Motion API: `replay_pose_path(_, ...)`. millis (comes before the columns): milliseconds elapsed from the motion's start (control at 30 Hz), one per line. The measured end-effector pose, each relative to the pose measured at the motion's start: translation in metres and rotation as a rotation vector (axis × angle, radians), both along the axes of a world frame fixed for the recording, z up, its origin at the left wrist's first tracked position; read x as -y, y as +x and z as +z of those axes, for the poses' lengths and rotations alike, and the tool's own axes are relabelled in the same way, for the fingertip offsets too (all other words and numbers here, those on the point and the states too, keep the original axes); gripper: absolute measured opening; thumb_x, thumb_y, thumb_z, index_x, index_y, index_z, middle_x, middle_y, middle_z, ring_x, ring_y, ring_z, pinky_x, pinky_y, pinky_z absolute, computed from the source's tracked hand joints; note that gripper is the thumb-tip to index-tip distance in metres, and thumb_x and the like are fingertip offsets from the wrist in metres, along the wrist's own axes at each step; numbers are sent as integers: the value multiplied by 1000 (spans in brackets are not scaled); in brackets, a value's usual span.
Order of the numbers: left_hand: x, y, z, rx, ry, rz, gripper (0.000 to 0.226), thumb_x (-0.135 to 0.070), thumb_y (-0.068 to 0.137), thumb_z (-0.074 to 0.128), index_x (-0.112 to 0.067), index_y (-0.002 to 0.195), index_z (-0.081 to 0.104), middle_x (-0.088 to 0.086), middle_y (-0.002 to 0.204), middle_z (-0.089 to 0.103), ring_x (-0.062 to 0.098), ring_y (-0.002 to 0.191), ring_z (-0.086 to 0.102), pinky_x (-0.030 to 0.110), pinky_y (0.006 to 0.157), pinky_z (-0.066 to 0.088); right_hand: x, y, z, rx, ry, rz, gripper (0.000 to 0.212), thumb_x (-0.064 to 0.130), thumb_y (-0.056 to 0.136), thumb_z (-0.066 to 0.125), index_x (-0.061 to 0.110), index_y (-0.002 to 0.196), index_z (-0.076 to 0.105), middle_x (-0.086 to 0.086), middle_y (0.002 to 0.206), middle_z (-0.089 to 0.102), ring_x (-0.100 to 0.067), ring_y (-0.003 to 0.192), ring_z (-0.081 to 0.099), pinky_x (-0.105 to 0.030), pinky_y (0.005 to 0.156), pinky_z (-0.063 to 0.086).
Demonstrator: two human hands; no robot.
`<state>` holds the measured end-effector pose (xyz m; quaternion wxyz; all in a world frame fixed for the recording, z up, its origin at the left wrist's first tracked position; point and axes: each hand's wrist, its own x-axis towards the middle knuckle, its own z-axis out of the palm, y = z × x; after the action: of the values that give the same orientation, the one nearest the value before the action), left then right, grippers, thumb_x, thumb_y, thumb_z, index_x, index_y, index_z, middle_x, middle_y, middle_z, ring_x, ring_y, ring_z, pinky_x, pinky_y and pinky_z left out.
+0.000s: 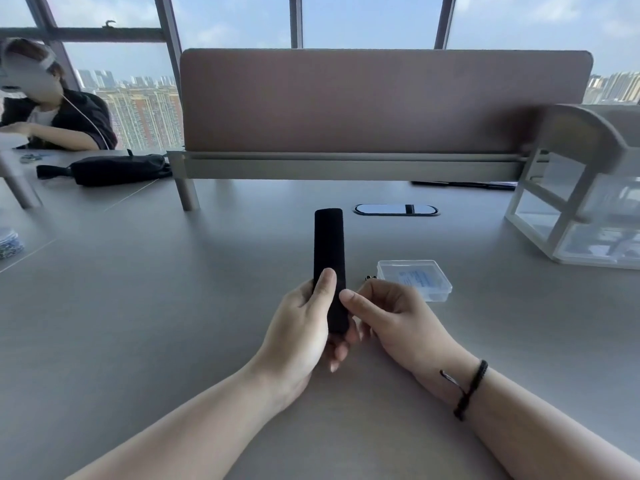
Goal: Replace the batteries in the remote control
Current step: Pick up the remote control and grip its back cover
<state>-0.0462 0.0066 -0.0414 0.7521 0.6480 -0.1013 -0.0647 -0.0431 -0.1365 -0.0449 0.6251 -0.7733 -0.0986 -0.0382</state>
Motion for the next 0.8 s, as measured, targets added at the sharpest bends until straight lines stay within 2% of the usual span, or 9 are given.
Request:
replay_pose_path(67, 1, 0, -1, 20, 15, 8, 47, -44, 103, 39, -5, 83, 55, 14, 57, 58, 22, 36, 43, 24, 36, 30, 0, 0, 0, 0, 6, 2, 39, 48, 85, 68, 19, 61, 58, -32, 67, 64, -36, 57, 60, -33, 57, 38)
replay_pose_path(133, 1, 0, -2, 49, 43, 9, 47, -41, 105, 38, -4, 82, 55, 13, 57, 58, 23, 38, 43, 25, 37, 30, 2, 0, 0, 6, 18, 0, 35, 41, 87, 69, 17, 65, 59, -19, 60, 62, -20, 54, 56, -26, 54, 39)
replay_pose_path(200, 1, 0, -3, 76, 64, 3, 46, -39, 105, 37, -5, 81, 56, 14, 57, 58, 24, 39, 44, 27, 38, 30, 3, 0, 1, 3, 46, -1, 31, 36, 87, 71, 11, 73, 59, -9, 59, 60, -15, 52, 53, -21, 51, 39)
replay_pose_path(333, -2, 1, -6, 92, 98, 3, 43, -39, 105, 40, -4, 87, 58, 18, 64, 60, 25, 47, 44, 25, 39, 26, 3, 0, 1, -4, 91, 63, 19, 25, 91, 68, 7, 89, 66, -5, 62, 64, -19, 57, 55, -18, 50, 41)
replay_pose_path(433, -2, 1, -7, 109, 98, 4, 42, -38, 105, 40, -1, 92, 56, 21, 67, 58, 27, 50, 44, 27, 41, 28, 3, -3, 3, 8, 97, 116, 11, 20, 93, 64, 13, 95, 72, -5, 65, 67, -13, 54, 55, -17, 52, 42)
replay_pose_path(500, -1, 1, -6, 121, 86, 7, 38, -33, 106, 40, -1, 95, 55, 21, 66, 58, 28, 50, 45, 28, 42, 30, 4, -2, 3, 6, 86, 126, 13, 21, 94, 65, 18, 101, 74, -7, 72, 71, -18, 58, 56, -20, 55, 43)
replay_pose_path(600, 1, 1, -4, 125, 67, 11, 32, -26, 106, 39, 1, 99, 53, 18, 63, 58, 29, 53, 46, 30, 43, 33, 4, -1, 3, -9, 68, 174, 20, 25, 95, 62, 20, 111, 73, -18, 75, 72, -36, 66, 58, -23, 58, 41)
replay_pose_path(700, 3, 0, -3, 95, 32, 18, 34, -25, 106, 40, 6, 101, 53, 19, 64, 58, 29, 55, 51, 31, 45, 38, 5, -1, 4, -31, 92, 162, 20, 22, 96, 62, 16, 111, 73, -14, 73, 71, -30, 65, 59, -20, 56, 42)
replay_pose_path(800, 4, -1, -1, 45, -31, 0, 32, -25, 105, 42, 3, 107, 57, 16, 76, 66, 31, 66, 57, 35, 55, 45, 4, -1, 3, -57, 139, 149, 21, 24, 93, 67, 17, 111, 72, -20, 89, 72, -29, 65, 62, -30, 62, 50)
